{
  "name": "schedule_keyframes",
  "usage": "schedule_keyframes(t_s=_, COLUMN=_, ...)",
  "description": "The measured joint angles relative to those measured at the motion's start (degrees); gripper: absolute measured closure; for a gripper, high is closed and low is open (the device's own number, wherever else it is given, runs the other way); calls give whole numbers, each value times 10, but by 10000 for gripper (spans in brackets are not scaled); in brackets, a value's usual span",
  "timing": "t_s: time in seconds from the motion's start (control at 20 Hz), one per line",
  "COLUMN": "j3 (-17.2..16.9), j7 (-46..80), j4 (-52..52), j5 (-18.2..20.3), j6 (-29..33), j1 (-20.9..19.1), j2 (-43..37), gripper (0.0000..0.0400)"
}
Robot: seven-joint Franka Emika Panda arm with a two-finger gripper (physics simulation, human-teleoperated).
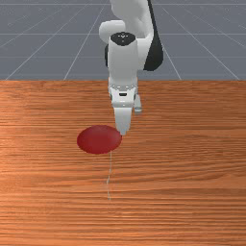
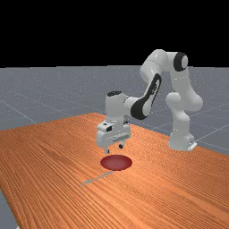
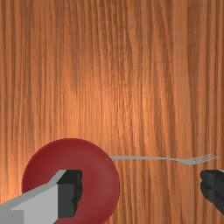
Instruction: Put the fork on the plate
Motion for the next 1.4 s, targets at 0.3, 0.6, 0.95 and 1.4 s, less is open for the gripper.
schedule_keyframes(t_s=0.3, j3=-26, j7=230, j4=-30, j5=25, j6=-86, j1=24, j2=-63, gripper=263)
schedule_keyframes(t_s=0.6, j3=-68, j7=669, j4=-18, j5=125, j6=-174, j1=39, j2=-86, gripper=393)
schedule_keyframes(t_s=0.95, j3=-71, j7=715, j4=-14, j5=145, j6=-175, j1=39, j2=-76, gripper=400)
schedule_keyframes(t_s=1.4, j3=-69, j7=770, j4=220, j5=182, j6=-118, j1=18, j2=204, gripper=4)
